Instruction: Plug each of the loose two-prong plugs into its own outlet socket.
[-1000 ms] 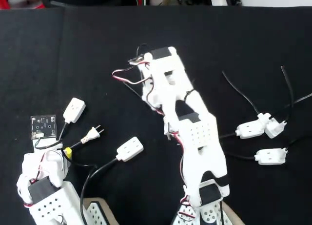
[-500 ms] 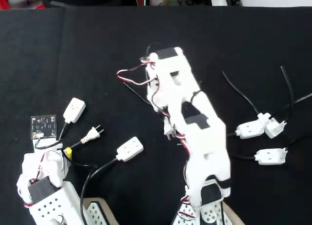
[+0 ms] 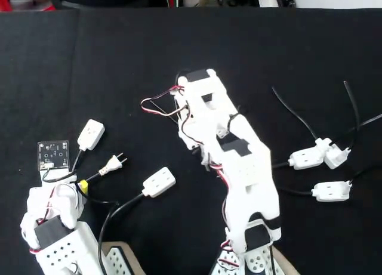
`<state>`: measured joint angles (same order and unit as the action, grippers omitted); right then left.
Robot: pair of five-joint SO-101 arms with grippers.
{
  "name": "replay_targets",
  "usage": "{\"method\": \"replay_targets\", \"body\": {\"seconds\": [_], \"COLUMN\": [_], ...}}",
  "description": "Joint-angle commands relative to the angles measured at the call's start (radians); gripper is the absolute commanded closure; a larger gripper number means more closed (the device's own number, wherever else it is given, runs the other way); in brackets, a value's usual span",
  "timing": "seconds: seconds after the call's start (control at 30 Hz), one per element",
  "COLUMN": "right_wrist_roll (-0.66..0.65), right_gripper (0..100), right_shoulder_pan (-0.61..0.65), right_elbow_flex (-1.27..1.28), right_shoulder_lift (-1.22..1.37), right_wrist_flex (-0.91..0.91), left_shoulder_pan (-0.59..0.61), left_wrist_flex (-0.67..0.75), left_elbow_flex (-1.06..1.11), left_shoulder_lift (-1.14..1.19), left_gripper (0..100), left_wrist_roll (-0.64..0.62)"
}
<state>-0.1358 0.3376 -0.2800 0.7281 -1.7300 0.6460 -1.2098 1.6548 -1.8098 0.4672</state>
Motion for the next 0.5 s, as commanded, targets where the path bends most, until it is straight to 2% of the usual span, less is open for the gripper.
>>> {"method": "replay_targets", "body": {"seconds": [0.0,0.1,0.2,0.47], "right_wrist_roll": [0.012,0.012,0.012,0.012], "right_gripper": [83.8,99.1,95.7,98.7], "right_shoulder_pan": [0.012,0.011,0.011,0.012], "right_elbow_flex": [-0.064,-0.077,-0.077,-0.104], "right_shoulder_lift": [0.033,0.035,0.033,0.033], "right_wrist_flex": [-0.034,-0.034,-0.034,-0.035], "left_shoulder_pan": [0.008,0.008,0.008,0.008], "left_wrist_flex": [0.014,0.014,0.014,0.014], "left_elbow_flex": [-0.005,-0.005,-0.005,-0.004], "left_shoulder_lift": [-0.008,-0.008,-0.008,-0.008], "left_gripper": [73,73,73,73], "left_wrist_roll": [0.005,0.005,0.005,0.006]}}
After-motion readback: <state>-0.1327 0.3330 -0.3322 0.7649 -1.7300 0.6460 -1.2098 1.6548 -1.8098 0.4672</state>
